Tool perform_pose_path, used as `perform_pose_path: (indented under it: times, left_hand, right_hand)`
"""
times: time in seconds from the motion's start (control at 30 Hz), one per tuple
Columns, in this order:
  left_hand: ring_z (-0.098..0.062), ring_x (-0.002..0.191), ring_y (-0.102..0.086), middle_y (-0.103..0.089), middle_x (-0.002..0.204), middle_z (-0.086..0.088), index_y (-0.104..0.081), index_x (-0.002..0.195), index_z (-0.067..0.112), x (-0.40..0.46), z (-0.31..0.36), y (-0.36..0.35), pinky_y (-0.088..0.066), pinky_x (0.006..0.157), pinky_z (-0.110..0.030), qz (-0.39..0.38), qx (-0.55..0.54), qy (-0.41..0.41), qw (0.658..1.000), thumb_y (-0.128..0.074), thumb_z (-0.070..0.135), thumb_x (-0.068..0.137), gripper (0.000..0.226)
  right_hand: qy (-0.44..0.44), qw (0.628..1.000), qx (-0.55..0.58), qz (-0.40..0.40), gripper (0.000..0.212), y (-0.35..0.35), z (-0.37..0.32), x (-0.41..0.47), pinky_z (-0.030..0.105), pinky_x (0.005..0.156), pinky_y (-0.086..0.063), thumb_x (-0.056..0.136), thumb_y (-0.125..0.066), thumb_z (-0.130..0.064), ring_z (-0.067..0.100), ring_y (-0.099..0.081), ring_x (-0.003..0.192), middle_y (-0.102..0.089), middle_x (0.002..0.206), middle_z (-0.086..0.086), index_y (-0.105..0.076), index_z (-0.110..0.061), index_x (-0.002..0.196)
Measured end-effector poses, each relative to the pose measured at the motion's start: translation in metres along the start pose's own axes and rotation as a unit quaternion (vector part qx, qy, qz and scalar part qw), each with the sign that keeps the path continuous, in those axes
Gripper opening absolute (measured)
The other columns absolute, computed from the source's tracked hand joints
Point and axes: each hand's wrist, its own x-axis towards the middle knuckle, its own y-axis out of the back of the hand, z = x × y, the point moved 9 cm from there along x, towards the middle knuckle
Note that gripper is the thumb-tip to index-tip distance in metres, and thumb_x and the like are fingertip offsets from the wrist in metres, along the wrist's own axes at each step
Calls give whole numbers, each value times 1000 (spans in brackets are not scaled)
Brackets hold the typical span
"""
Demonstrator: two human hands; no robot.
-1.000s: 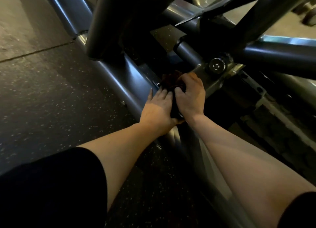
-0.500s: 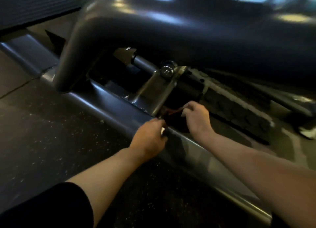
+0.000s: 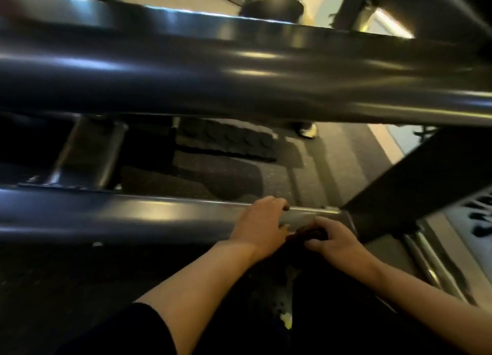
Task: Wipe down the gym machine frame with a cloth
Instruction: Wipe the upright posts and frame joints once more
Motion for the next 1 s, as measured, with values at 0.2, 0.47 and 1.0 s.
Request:
perform_pose_path:
  times: [0.2, 0.47, 1.0]
  left_hand:
    - [-15, 112, -55, -58, 122, 2, -59, 121, 22, 5, 127, -40, -46, 100, -36, -19, -10, -152, 988, -57, 21, 93, 29]
    - [-10, 110, -54, -51, 127, 5, -53, 130, 23, 24, 187, -59, -49, 97, -31, 5, -14, -165, 986, -58, 21, 94, 37]
    - [-21, 133, -42, 0, 163, 6, 11, 153, 31, 99, 238, -100, -39, 109, -38, -22, 22, -135, 990, -59, 25, 95, 91]
  right_hand:
    - [28, 984, 133, 115, 40, 64, 28, -64, 32, 81, -57, 81, -58, 13, 12, -70, 89, -73, 93, -1, -67, -20, 101]
    - [4, 874, 20, 486, 23, 158, 92, -109, 14, 75, -41, 86, -62, -5, 0, -52, 88, -51, 102, -9, -53, -23, 98]
    - [-138, 944, -80, 287, 53, 164, 212, 13, 41, 93, -54, 91, -58, -15, 26, -61, 113, -54, 133, 8, -36, -15, 139]
